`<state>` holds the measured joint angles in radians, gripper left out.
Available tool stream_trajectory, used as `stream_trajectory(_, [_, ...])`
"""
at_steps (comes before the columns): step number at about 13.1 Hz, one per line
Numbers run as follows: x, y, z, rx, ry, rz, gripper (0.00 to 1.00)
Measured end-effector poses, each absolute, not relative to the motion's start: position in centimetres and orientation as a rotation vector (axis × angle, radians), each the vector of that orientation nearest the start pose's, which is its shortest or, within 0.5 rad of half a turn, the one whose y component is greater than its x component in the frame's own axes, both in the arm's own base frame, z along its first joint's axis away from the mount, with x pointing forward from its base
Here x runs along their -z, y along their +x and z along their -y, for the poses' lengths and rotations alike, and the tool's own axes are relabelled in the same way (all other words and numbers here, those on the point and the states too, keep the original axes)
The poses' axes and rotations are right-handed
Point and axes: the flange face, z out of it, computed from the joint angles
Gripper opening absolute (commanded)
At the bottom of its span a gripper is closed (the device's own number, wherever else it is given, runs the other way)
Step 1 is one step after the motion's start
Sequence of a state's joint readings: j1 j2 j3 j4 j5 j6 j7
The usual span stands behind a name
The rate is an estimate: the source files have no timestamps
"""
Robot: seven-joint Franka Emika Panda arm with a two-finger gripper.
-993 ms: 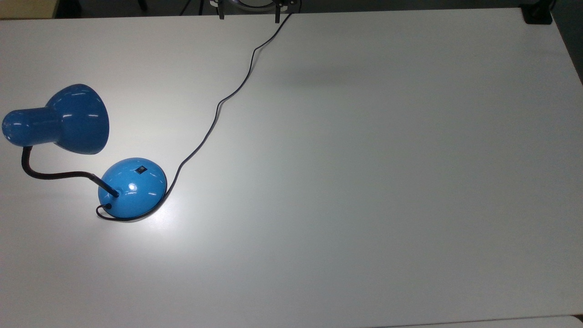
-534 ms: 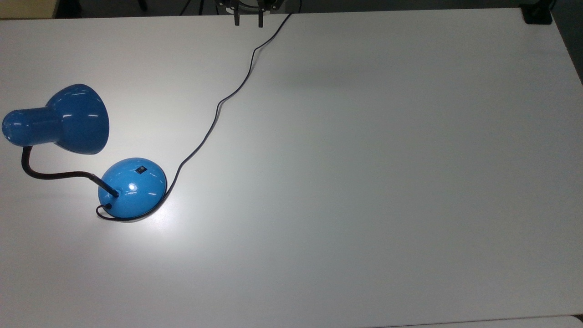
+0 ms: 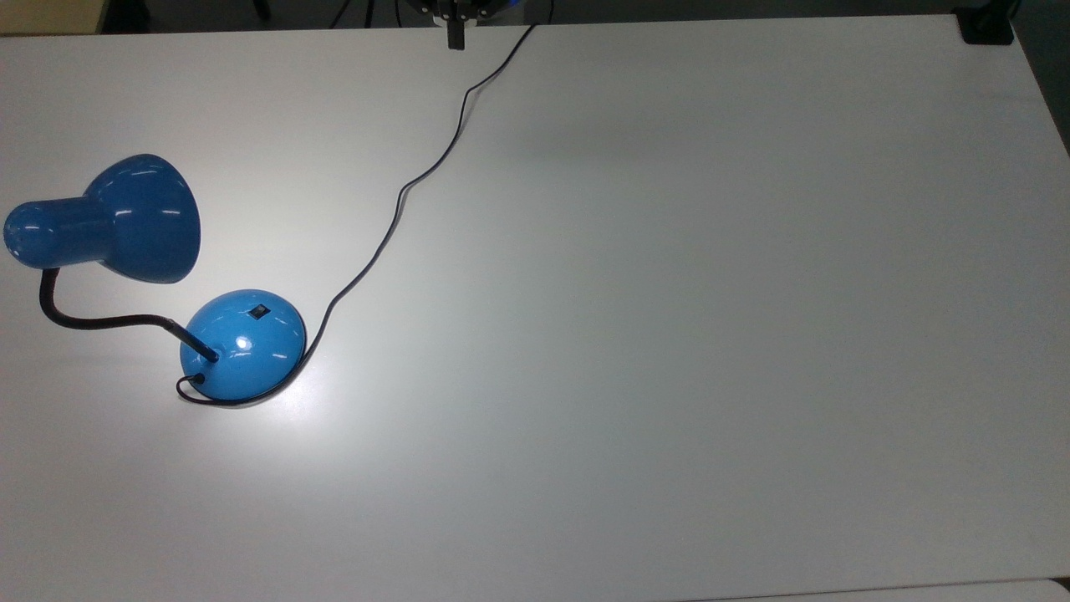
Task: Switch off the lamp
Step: 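Move the gripper toward the switch on the blue lamp base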
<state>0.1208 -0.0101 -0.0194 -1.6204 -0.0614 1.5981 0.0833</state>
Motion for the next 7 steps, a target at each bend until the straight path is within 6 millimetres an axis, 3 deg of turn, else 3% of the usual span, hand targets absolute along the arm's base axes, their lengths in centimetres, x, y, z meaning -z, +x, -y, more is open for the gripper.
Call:
stream_trajectory(2, [-60.6,55.2,-4.3,-0.02,-3.204,0.012,0.0])
stream_trajectory(4, [-59.9,56.0,-2.0,-0.003,-3.203,-0.053,0.0])
stream_trajectory(7, [-57.0,57.3,0.8,0.027,-3.198,-0.156,0.0])
